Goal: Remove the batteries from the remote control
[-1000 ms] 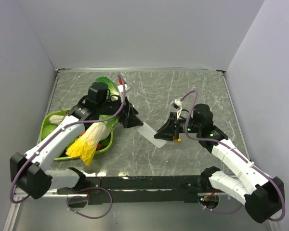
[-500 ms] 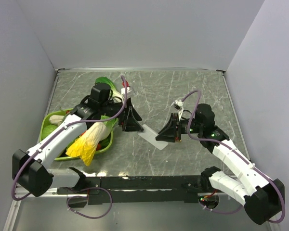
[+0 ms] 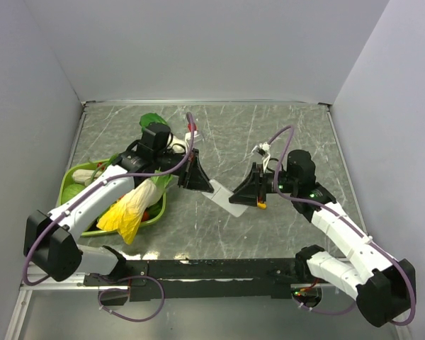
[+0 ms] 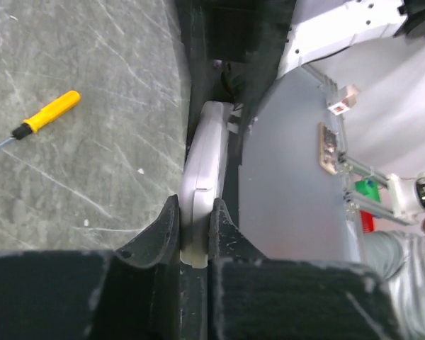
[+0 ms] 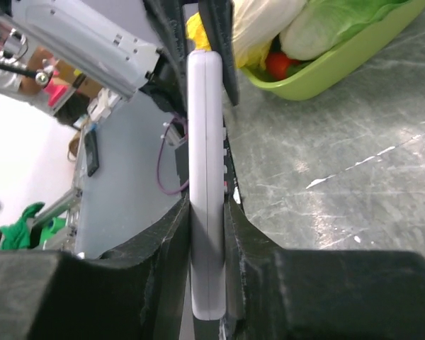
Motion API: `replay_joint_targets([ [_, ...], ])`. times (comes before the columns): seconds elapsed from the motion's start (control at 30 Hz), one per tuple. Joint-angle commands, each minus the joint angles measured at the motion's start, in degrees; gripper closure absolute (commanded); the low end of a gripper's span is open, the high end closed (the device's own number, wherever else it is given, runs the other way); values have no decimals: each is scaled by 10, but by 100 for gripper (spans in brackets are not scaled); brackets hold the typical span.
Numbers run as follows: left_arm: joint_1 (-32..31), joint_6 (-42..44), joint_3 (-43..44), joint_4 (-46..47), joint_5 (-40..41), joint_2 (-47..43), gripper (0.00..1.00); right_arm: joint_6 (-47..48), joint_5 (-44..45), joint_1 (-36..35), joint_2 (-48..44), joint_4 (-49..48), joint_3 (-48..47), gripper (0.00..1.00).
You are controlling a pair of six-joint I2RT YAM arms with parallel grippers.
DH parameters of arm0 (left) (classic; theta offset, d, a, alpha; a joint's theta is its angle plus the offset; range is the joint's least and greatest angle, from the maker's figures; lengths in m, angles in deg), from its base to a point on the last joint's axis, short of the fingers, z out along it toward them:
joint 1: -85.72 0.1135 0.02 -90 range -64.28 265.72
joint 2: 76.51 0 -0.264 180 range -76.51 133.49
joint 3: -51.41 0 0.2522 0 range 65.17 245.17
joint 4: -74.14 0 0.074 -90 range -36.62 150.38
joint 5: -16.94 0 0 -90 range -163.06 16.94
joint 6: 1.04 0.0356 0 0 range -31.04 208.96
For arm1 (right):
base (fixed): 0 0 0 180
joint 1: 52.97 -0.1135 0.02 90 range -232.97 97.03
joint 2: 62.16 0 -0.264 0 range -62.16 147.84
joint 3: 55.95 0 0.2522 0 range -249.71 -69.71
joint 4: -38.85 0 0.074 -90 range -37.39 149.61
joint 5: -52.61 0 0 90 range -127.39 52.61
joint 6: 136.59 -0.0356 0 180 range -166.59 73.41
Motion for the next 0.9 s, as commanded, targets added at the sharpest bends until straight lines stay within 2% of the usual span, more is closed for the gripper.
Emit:
replay_joint_targets([
  [0.0, 7, -68, 3, 52, 5, 9, 99, -50, 32, 19, -12, -66, -28, 37],
  [0.03, 10, -91, -13, 96, 7, 7, 99, -55, 43, 33, -18, -67, -19, 28],
  [0.07, 15, -118, -25, 126, 3, 5, 99, -66, 54, 39, -23, -74, -12, 15],
  [0.17, 34, -270, -76, 261, 13, -15, 99, -114, 83, 71, -49, -132, 32, 1],
  [0.23, 39, -308, -98, 322, 36, -24, 99, -140, 99, 91, -64, -151, 61, 0],
  [0.37, 40, -358, -104, 341, 95, -43, 99, -160, 122, 106, -75, -176, 93, 0],
  [0.47, 39, -387, -122, 365, 129, -56, 99, -185, 111, 106, -58, -235, 116, 0],
  [0.6, 39, -425, -152, 425, 139, -62, 99, -193, 123, 106, -39, -264, 123, 0],
  [0.8, 38, -443, -177, 443, 143, -61, 99, -245, 96, 106, 7, -364, 118, 0],
  [0.87, 38, -446, -179, 444, 144, -58, 99, -271, 86, 104, 24, -404, 116, 5],
])
